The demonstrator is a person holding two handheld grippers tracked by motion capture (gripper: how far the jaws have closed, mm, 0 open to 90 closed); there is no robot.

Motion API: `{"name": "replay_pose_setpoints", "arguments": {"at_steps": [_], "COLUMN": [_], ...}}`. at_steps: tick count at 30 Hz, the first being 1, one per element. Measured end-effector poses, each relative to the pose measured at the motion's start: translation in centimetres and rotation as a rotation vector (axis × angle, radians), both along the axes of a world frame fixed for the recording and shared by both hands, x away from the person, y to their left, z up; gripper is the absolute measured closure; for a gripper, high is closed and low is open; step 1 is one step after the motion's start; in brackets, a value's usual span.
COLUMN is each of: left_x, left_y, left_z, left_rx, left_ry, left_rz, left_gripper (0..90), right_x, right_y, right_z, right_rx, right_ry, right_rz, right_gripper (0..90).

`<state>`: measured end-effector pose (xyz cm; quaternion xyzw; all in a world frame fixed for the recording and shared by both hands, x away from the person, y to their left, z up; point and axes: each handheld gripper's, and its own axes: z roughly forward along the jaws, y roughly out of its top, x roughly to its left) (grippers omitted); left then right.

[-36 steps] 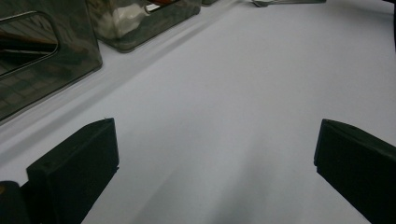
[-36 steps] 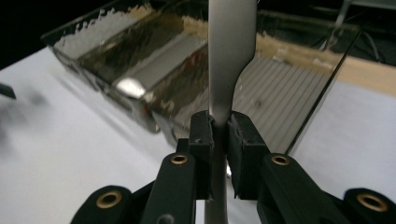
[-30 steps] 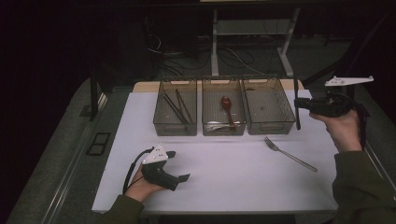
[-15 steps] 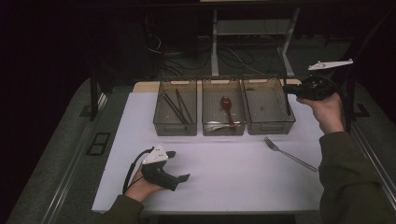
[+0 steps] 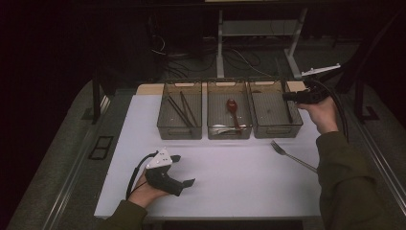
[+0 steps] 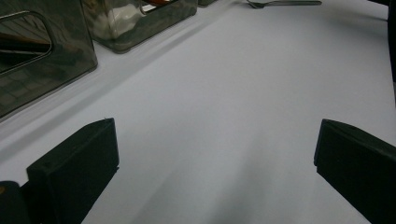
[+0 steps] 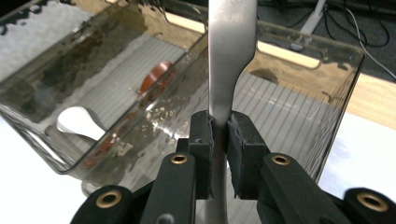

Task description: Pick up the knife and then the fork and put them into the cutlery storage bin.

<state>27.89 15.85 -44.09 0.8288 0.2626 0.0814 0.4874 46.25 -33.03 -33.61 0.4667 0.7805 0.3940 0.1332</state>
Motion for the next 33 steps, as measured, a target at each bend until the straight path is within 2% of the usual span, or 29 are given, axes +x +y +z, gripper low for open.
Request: {"name": "replay_pose_setpoints", "arguments": {"at_steps": [14,17,29,33], "left_x": [-0.1,-0.1,-0.2,-0.2], "left_y": [-0.1,-0.2,-0.3,-0.3], "left_z": [0.0,0.0,-0.1,0.0], "left_rx": [0.001,0.000,0.002,0.006], "left_ry": [0.000,0.002,0.003,0.004], "left_rz": [-0.005,-0.006,-0.015,-0.021], "left_gripper": [0.0,0.0,0.0,0.0], "right_x": [1.4,1.6,2.2,2.5], "right_y": [0.9,1.0,1.7,2.1], "right_z": [-2.8,-3.4,-4.8,-5.3], "right_rx": [-0.114,-0.143,-0.185,-0.213], "right_ry": [0.116,0.128,0.194,0.222], "right_rz": [-0.013,-0.010,-0.011,-0.019], "right_gripper": [79.7,79.7,79.5,79.3]}}
